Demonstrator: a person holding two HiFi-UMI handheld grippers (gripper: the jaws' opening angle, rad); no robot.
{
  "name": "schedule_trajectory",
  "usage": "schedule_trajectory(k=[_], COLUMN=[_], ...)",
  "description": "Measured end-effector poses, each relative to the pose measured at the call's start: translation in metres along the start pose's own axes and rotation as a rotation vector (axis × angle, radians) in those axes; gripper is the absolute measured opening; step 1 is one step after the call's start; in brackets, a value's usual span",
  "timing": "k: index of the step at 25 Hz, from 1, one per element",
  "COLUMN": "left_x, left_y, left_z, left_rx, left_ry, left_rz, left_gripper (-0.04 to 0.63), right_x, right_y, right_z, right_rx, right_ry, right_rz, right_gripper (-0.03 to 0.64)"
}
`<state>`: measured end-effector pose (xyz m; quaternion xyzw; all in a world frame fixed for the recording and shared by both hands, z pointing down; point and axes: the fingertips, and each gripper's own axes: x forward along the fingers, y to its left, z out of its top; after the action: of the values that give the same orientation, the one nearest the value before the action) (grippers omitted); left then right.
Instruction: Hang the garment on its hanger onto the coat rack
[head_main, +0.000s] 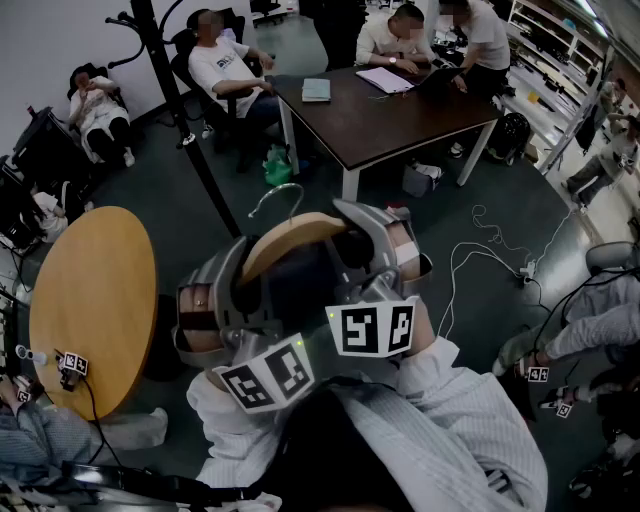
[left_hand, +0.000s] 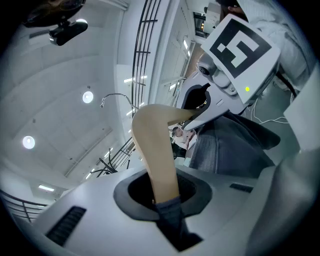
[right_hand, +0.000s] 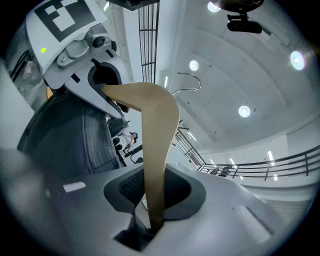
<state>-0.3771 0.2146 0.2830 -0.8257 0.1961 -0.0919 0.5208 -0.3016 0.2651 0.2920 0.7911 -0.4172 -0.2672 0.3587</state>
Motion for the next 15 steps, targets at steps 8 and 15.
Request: schedule_trajectory(k=[8,15], left_x=[0.004,-0.002], left_y=[-0.004,-0.013], left_z=[0.008,0.020], left_rx=[0.016,0.018], left_ry=[0.002,0.007], left_rz=[-0.008,-0.019], left_gripper=[0.049,0.049], right_x=[-0.002,-0.016], right_y=[-0.004,-0.008], right_z=[-0.009,-0.016], right_rx=[0.010,0.022], right_ry=[0.003,-0.008], right_rz=[0.007,0.013], right_gripper=[0.072,0.072])
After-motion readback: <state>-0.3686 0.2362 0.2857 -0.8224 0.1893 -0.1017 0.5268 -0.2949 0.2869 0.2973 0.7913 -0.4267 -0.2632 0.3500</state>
